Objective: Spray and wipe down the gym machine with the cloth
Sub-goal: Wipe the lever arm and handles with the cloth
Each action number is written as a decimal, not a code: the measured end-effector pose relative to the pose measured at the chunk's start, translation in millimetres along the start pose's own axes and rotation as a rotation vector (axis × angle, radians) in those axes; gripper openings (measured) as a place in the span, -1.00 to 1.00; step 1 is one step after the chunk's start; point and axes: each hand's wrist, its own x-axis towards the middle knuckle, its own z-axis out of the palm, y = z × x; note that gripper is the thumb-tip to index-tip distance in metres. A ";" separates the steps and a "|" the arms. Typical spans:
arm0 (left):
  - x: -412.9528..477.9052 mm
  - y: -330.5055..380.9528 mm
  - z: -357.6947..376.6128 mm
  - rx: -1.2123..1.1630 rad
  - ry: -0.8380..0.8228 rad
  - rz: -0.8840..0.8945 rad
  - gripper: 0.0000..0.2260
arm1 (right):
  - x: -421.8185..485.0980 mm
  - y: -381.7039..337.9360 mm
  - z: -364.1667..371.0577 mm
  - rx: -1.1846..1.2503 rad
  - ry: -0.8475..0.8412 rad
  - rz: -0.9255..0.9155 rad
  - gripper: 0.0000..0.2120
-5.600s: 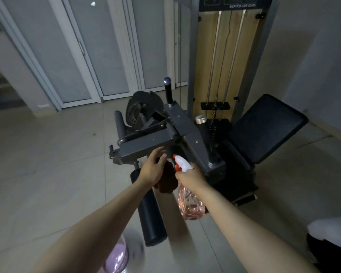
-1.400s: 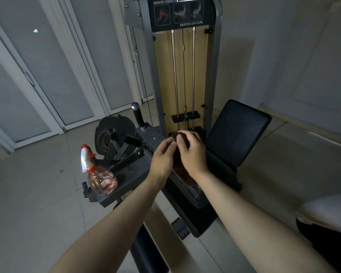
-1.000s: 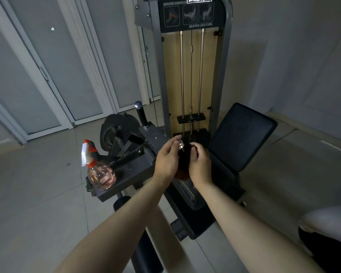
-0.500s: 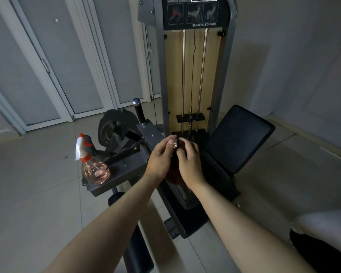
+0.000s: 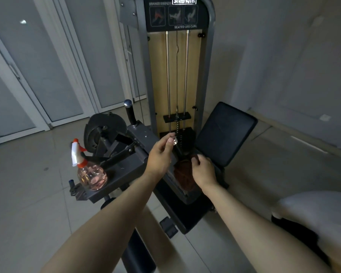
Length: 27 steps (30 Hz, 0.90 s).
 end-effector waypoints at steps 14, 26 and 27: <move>-5.9 10.2 4.3 -0.039 0.015 -0.051 -0.74 | -10.6 -48.0 4.4 0.268 -0.234 -0.401 -0.41; -9.0 11.9 20.5 -0.057 0.141 -0.101 -0.70 | 2.3 7.8 6.4 -0.015 -0.099 -0.336 -0.39; -8.9 11.7 21.1 -0.043 0.149 -0.099 -0.69 | 1.6 8.6 4.7 -0.015 -0.119 -0.302 -0.36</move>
